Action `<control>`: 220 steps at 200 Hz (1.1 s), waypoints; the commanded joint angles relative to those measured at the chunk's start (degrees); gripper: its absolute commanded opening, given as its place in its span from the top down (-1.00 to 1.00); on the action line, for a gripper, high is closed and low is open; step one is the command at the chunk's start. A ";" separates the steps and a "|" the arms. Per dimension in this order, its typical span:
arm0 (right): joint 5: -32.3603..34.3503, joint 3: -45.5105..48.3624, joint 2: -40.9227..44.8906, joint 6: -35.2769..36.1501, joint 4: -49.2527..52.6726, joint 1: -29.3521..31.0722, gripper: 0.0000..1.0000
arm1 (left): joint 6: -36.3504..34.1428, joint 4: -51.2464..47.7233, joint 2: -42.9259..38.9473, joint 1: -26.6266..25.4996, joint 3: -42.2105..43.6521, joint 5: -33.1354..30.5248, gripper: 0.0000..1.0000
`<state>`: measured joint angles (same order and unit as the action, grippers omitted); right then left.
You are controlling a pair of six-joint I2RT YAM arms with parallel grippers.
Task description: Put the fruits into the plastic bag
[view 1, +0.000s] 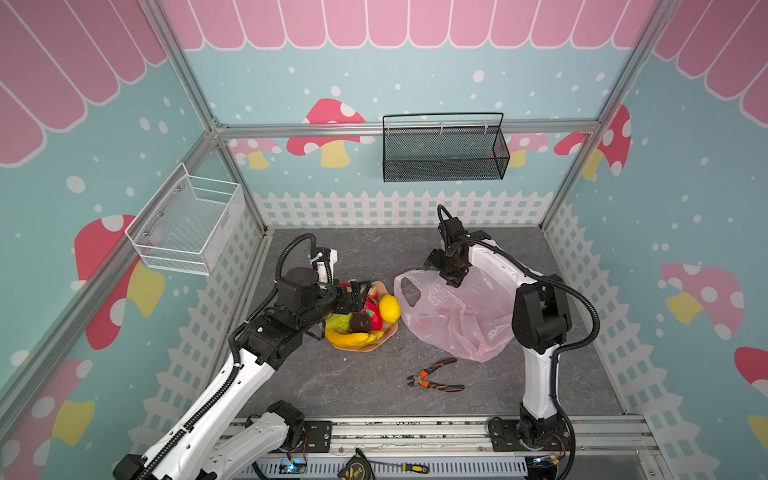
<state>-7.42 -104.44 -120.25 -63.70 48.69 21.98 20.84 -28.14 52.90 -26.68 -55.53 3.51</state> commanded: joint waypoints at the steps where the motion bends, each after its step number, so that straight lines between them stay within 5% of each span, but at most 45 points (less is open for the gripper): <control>1: 0.27 -8.16 -4.61 -5.50 5.90 -0.27 -0.71 | -1.68 0.30 -0.52 0.35 1.25 -1.52 -0.94; 48: -1.99 -21.54 -14.34 -7.28 14.10 -0.26 -0.69 | -3.33 1.24 -0.56 0.31 1.82 -1.20 -0.94; 114: 0.52 -19.27 -12.81 5.50 21.59 -0.18 -0.35 | -6.72 1.31 -0.88 0.31 1.65 -1.73 -0.95; 147: 4.55 -6.71 -2.91 13.25 20.96 0.26 -0.01 | -7.46 1.42 -0.92 0.33 1.65 -2.58 -0.96; 188: 6.34 18.09 17.13 16.21 12.66 0.30 0.97 | -6.88 1.41 -0.68 0.31 1.47 -2.81 -0.95; 220: 7.95 29.77 30.42 18.51 6.70 1.35 1.00 | -6.00 1.72 -0.01 0.24 1.39 -2.22 -0.94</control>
<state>-2.20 -80.71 -96.99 -47.94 60.62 22.31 14.76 -27.14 52.93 -26.68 -54.00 1.50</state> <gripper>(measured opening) 0.046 0.975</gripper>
